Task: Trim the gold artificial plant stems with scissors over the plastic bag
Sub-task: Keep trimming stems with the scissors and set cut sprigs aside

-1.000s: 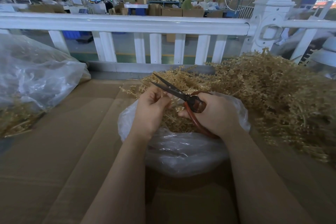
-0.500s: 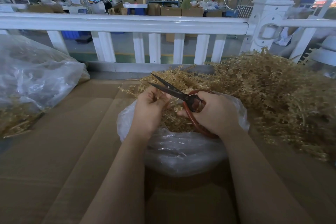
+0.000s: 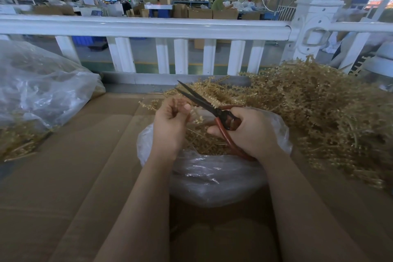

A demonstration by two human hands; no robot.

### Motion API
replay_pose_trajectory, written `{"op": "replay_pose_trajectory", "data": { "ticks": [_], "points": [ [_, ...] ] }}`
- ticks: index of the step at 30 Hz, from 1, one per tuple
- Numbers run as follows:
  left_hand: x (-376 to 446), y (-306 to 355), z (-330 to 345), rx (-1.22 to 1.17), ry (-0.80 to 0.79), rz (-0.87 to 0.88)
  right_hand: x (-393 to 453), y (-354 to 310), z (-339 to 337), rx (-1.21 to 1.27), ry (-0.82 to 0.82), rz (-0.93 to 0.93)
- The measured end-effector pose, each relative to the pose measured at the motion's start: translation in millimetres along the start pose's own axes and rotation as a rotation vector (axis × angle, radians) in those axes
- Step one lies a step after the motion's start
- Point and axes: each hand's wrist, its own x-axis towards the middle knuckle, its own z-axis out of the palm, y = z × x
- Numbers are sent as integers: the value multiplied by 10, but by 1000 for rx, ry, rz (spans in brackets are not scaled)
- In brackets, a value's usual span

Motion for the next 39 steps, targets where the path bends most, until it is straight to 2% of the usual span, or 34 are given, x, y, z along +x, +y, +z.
{"op": "replay_pose_trajectory", "data": {
  "ticks": [3,9,12,17,25,31,35,39],
  "points": [
    [10,-30,-3,20,89,9,28,13,29,202,-81,78],
    [59,-78,-26,-70,255,-84,55,5,60,339,-167,108],
    [31,-63,-29,22,202,-40,66,6,31,512,-128,144],
    [-40,-27,29,125,1,94,71,-33,-40,768,-17,271],
    [-30,7,55,-45,-76,140,83,-28,-46,726,-26,311],
    [-37,21,57,-84,-137,74,90,-39,-50,713,-75,310],
    [-57,35,63,-126,-189,-70,120,-36,-42,740,-63,335],
    [-36,66,41,-286,-148,-232,117,16,-47,816,-26,391]
  ]
}}
